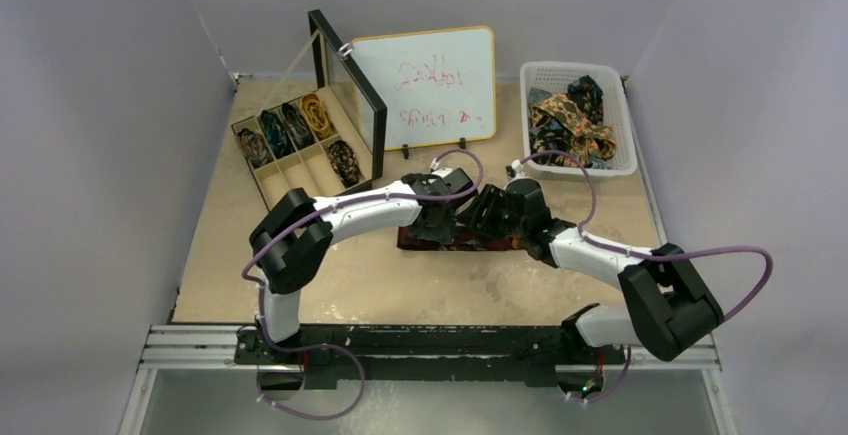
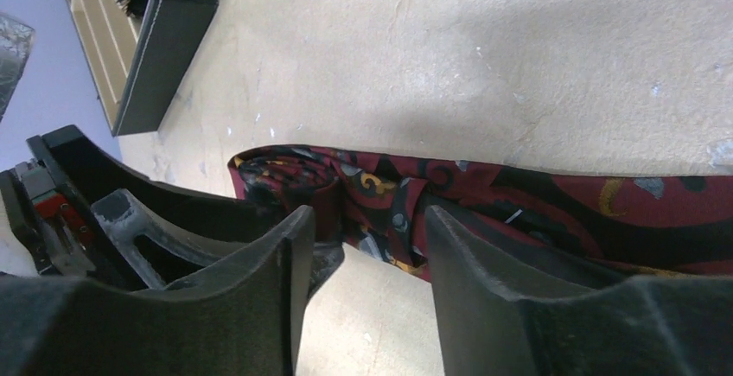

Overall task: Roll the ties
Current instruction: Roll the tie at the center of the board.

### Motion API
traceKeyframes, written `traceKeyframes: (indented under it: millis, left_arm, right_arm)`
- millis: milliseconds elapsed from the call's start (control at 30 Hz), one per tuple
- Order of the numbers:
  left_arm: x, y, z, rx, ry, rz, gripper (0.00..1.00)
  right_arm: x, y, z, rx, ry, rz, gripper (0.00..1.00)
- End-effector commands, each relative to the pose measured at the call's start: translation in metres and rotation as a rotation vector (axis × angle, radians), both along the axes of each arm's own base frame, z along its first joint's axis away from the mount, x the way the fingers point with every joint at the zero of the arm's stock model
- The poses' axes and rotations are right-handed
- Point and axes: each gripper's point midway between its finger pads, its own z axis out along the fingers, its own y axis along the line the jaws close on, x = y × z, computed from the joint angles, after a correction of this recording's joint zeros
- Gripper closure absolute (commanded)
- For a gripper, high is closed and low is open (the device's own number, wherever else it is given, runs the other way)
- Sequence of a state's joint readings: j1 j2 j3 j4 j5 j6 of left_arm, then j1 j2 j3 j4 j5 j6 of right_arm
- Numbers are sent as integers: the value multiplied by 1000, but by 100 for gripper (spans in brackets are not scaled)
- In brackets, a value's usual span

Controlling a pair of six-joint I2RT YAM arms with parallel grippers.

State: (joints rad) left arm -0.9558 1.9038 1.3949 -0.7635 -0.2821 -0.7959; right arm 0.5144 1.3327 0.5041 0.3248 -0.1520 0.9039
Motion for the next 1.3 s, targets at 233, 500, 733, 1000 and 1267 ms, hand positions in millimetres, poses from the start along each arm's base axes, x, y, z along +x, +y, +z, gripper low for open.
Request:
traceKeyframes:
  millis: [233,500,733,1000,1267]
  left_arm:
    - [4,8,100,-370,-112,-34,44]
    - [-5,92,83,-523,-85,138,41]
    - [-4,141,55,-631,-27,259,40]
    - [-13,148,35,-693,21,281,41]
    - [-19,145,23,-708,66,275,42]
  right_arm:
    - [18,23,74,42,-399,252,12]
    - [10,60,84,-177,-745,684,2]
    - [-5,104,51,-339,-828,1063,1]
    - [-12,114,7,-335,-685,1239,1]
    - [-22,120,-19,-274,-600,1302,3]
